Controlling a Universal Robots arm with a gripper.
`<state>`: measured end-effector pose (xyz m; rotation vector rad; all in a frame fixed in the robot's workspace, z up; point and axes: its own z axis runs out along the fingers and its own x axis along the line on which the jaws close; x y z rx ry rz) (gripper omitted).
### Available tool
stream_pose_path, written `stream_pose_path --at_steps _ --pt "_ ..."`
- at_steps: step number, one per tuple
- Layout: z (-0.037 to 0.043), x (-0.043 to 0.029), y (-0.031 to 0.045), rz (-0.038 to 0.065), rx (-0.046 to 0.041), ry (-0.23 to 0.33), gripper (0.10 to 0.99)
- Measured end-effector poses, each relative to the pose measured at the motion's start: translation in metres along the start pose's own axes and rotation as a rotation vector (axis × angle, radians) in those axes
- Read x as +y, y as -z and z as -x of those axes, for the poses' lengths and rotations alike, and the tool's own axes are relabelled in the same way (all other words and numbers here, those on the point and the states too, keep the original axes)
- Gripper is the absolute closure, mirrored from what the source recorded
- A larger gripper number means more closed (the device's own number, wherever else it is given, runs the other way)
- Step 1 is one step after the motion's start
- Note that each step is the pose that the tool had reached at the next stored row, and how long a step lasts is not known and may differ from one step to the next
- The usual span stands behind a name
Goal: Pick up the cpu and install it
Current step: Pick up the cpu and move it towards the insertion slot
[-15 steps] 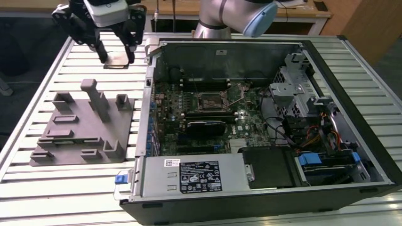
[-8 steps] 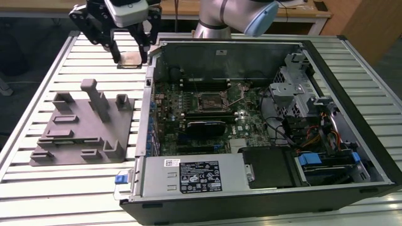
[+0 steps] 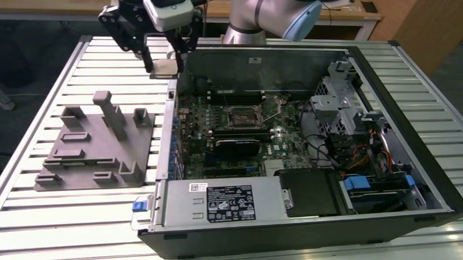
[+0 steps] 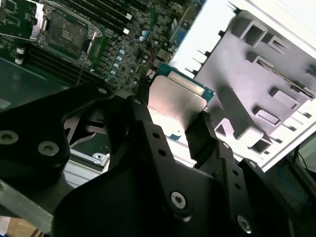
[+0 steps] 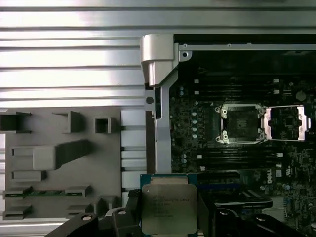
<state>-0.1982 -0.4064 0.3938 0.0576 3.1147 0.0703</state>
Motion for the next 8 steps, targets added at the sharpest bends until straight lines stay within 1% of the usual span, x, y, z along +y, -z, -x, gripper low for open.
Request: stream_pose_path --at_steps 8 --pt "0.0256 0.0009 -0.0007 0.000 0.0000 0.000 0.545"
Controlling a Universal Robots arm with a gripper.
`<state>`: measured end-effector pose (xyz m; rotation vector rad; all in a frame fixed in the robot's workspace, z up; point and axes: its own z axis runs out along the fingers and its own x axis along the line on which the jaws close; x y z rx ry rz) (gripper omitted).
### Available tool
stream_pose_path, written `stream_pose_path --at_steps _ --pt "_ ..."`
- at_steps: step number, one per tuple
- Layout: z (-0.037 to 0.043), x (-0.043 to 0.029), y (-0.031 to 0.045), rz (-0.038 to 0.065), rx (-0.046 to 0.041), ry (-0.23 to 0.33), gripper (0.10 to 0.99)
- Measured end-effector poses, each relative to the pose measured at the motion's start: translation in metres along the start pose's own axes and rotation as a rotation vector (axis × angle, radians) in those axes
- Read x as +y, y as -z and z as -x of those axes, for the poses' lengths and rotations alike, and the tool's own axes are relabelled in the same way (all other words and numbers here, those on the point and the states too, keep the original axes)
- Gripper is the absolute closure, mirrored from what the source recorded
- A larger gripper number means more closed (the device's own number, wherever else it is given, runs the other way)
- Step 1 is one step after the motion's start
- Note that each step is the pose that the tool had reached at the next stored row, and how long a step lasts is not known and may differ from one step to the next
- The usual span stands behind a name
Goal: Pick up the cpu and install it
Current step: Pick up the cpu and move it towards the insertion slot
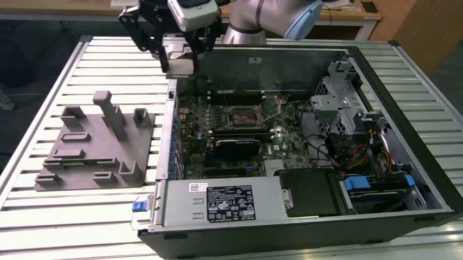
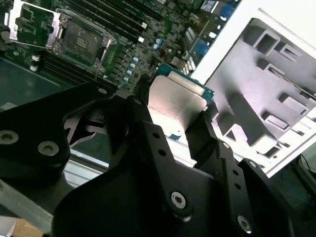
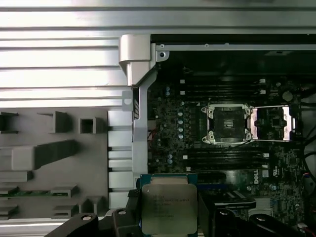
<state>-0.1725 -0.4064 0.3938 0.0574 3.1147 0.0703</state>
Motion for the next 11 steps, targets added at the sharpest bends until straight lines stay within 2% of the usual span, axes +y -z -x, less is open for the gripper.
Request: stream_pose_path --at_steps 11 --pt "0.0358 0.0013 -0.0010 0.000 -0.0001 0.000 0.545"
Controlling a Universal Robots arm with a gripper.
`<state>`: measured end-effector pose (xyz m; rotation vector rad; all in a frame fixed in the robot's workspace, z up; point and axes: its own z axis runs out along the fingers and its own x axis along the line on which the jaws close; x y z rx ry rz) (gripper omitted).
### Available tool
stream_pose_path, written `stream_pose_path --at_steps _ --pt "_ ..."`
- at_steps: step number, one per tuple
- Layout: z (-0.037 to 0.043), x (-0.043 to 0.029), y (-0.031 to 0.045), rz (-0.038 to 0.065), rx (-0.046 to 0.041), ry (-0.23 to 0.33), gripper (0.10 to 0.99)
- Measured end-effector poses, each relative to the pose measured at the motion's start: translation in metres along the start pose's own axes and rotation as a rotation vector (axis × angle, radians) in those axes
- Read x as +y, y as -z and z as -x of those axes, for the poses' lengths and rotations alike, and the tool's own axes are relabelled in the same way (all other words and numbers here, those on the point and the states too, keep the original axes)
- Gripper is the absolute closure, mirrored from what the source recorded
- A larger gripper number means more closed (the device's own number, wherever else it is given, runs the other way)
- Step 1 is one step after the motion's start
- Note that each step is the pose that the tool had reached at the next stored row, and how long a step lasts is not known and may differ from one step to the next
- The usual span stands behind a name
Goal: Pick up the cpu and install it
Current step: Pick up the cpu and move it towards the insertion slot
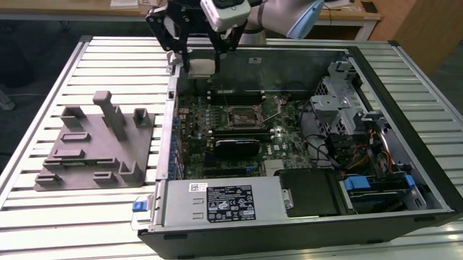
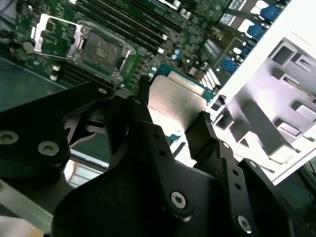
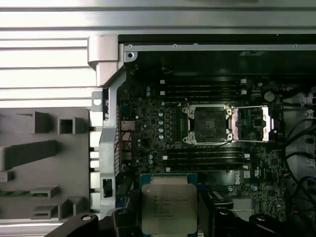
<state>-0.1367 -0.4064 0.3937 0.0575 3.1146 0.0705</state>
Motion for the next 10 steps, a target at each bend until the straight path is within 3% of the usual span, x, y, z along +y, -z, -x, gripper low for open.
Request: stream_pose_path --at_steps 10 --pt "0.0368 0.0020 -0.0016 0.000 0.0000 0.000 0.545"
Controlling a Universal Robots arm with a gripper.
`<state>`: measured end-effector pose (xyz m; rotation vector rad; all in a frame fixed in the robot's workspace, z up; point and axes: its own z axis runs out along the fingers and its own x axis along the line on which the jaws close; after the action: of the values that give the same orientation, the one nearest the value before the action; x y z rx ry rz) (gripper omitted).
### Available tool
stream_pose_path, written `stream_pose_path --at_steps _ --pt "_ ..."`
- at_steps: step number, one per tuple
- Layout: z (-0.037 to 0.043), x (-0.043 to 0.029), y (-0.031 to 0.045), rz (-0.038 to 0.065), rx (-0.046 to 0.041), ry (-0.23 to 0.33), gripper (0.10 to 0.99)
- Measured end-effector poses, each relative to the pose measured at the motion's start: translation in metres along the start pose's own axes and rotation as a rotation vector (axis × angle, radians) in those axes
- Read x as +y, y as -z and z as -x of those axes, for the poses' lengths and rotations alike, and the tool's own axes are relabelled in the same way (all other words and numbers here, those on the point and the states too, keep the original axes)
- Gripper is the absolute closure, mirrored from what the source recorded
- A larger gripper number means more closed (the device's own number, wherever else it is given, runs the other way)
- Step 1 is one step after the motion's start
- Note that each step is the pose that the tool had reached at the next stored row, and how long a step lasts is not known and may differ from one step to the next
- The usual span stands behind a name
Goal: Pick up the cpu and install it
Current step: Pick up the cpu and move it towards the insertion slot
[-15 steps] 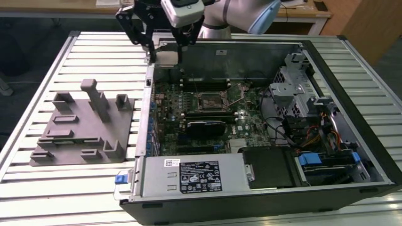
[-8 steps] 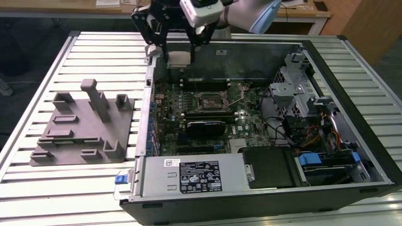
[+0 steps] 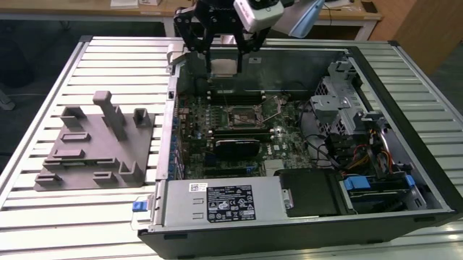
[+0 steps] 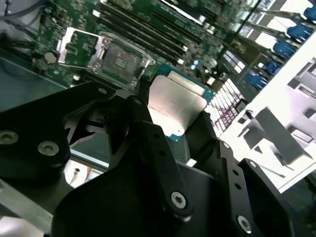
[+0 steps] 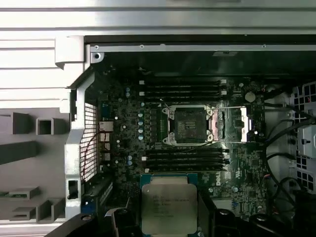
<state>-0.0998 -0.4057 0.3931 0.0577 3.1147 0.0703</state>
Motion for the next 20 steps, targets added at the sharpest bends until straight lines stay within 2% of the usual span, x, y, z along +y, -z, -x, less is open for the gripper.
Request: stream_pose_path --at_steps 7,13,16,20 --pt "0.0254 0.0022 -0.0031 0.000 0.0001 0.000 0.545" --pt "0.0439 0.0032 -0.0097 0.000 0.0009 0.000 0.545" --pt "0.0503 0.0036 -0.0149 0.000 0.0014 0.000 0.545" --pt "0.0533 0.0039 -0.0224 0.000 0.0017 0.000 0.545"
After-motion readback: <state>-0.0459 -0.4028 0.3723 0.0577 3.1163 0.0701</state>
